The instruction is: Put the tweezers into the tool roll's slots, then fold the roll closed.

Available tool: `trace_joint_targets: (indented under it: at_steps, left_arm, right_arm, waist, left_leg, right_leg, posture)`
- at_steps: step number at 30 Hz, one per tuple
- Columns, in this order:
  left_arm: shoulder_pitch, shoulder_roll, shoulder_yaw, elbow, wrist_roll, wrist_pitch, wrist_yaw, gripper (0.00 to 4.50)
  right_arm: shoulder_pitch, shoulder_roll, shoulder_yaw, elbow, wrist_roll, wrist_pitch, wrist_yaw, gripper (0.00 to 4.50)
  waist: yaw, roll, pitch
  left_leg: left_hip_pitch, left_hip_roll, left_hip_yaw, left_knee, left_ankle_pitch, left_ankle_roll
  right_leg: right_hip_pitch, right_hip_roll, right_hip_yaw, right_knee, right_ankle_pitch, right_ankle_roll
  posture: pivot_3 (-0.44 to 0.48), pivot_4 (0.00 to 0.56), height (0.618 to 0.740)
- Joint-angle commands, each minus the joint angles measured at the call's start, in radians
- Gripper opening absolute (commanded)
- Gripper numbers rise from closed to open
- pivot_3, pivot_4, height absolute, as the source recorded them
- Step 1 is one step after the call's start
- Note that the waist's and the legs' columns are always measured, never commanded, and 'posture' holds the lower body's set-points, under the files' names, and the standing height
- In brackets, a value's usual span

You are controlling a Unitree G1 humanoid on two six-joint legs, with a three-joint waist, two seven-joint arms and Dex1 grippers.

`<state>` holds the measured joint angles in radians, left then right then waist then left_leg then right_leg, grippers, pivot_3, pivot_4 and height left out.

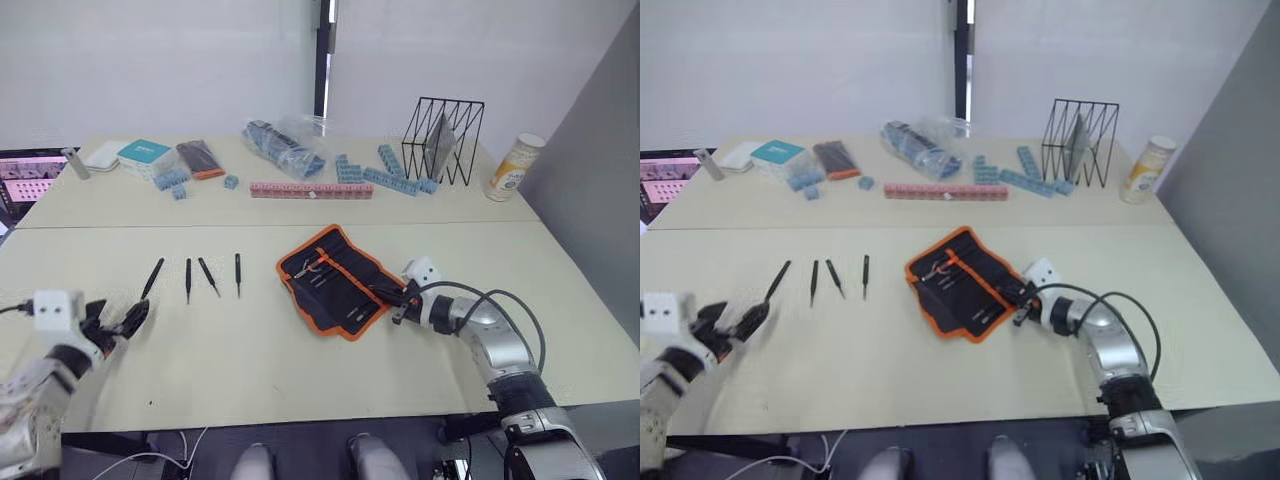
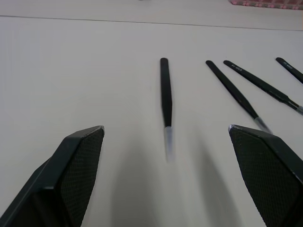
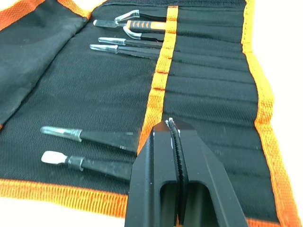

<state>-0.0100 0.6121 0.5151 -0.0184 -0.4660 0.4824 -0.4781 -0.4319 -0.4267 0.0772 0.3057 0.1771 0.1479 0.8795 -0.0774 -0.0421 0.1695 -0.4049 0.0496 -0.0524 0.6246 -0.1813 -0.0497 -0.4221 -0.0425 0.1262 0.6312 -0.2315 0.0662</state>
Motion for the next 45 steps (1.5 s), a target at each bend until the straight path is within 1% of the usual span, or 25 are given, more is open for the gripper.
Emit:
trace_joint_targets:
  at_steps: [1,5,8,12,15,16,18,26,35,37,39,45]
  left_arm:
    - [-0.055,0.026,-0.04,-0.012,0.021,0.104,0.058,4.47]
    - [-0.114,0.042,-0.077,0.021,0.059,0.177,0.109,4.47]
    - [-0.145,0.047,-0.093,0.036,0.067,0.208,0.116,4.47]
    - [-0.188,0.049,-0.125,0.095,0.083,0.218,0.092,4.47]
    - [-0.21,0.041,-0.131,0.137,0.092,0.207,0.088,3.69]
    - [-0.214,0.037,-0.128,0.143,0.092,0.205,0.086,3.31]
    - [-0.217,0.036,-0.132,0.143,0.095,0.197,0.075,2.77]
    - [-0.243,0.031,-0.13,0.186,0.103,0.125,0.036,0.04]
    - [-0.285,0.046,-0.119,0.195,0.104,0.108,0.024,0.01]
    - [-0.297,0.041,-0.102,0.164,0.074,0.106,0.005,0.01]
    - [-0.292,0.042,-0.099,0.091,0.028,0.104,-0.054,0.01]
    - [-0.33,0.078,-0.187,-0.06,-0.044,0.215,-0.152,0.01]
  right_arm:
    - [0.032,-0.012,0.011,-0.038,-0.005,0.041,-0.001,0.0]
    - [0.047,-0.013,0.011,-0.07,-0.004,0.061,-0.01,0.0]
    - [0.05,-0.016,0.009,-0.08,-0.003,0.071,-0.01,0.0]
    - [0.048,-0.017,0.01,-0.093,-0.003,0.081,-0.011,0.0]
    - [0.045,-0.016,0.007,-0.109,0.0,0.083,-0.013,0.0]
    - [0.044,-0.016,0.005,-0.113,0.001,0.083,-0.014,0.0]
    - [0.039,-0.016,-0.006,-0.132,0.011,0.084,-0.016,0.0]
    - [0.02,-0.016,-0.044,-0.238,0.058,0.115,-0.029,0.0]
    - [0.031,-0.012,-0.035,-0.26,0.058,0.14,-0.064,0.0]
    - [0.037,-0.003,-0.04,-0.252,0.06,0.151,-0.087,0.0]
    - [0.041,0.002,-0.042,-0.242,0.061,0.149,-0.1,0.0]
    - [0.068,0.017,-0.027,-0.218,0.055,0.127,-0.107,0.0]
  waist:
    - [0.0,0.0,0.0]
    - [0.003,0.0,0.0]
    - [0.005,0.0,0.0]
    - [0.007,0.0,0.0]
    - [0.007,0.001,0.0]
    - [0.007,0.001,0.0]
    - [0.009,0.001,0.0]
    - [0.016,0.002,0.001]
    - [0.016,0.002,0.001]
    - [0.015,0.002,0.001]
    - [0.014,0.002,0.001]
    - [0.013,0.002,0.001]
  left_leg:
    - [0.0,0.0,-0.001,-0.001,0.0,0.0]
    - [0.0,0.0,-0.002,-0.002,0.0,0.0]
    - [0.0,0.0,-0.002,-0.001,0.0,0.0]
    - [0.0,0.0,-0.002,-0.001,0.0,0.0]
    - [0.001,0.0,-0.002,-0.001,0.0,0.0]
    - [0.001,0.0,-0.002,-0.001,0.0,0.0]
    - [0.001,0.0,-0.002,0.0,0.0,0.0]
    - [-0.001,-0.001,-0.002,0.0,0.0,0.0]
    - [-0.002,-0.001,-0.002,0.0,0.0,0.0]
    - [-0.002,-0.001,-0.002,0.0,0.0,0.0]
    - [-0.003,-0.001,-0.002,0.0,0.0,0.0]
    - [-0.004,-0.001,-0.003,0.0,0.0,0.0]
  right_leg:
    - [0.0,0.0,-0.001,0.0,0.0,0.0]
    - [-0.001,0.001,-0.001,0.0,0.0,0.0]
    - [0.0,0.001,-0.001,0.0,0.0,0.0]
    - [0.0,0.001,-0.001,0.0,0.0,0.0]
    - [0.001,0.001,-0.001,0.001,0.0,0.0]
    - [0.001,0.001,-0.001,0.001,0.0,0.0]
    - [0.001,0.001,-0.001,0.001,0.0,0.0]
    - [0.0,0.0,-0.001,0.0,0.0,0.0]
    - [0.0,0.0,-0.001,0.0,0.0,0.001]
    - [-0.001,0.0,-0.001,0.0,0.0,0.001]
    - [-0.001,0.0,-0.001,0.0,0.0,0.001]
    - [-0.001,0.0,-0.001,-0.001,0.001,0.001]
  posture:
    - [0.0,0.15,0.737]
    - [0.0,0.15,0.737]
    - [0.0,0.15,0.737]
    - [0.0,0.15,0.737]
    - [0.0,0.15,0.737]
    - [0.0,0.15,0.737]
    - [0.0,0.15,0.737]
    - [0.0,0.15,0.737]
    - [0.0,0.15,0.737]
    - [0.0,0.15,0.737]
    - [0.0,0.15,0.737]
    - [0.0,0.15,0.737]
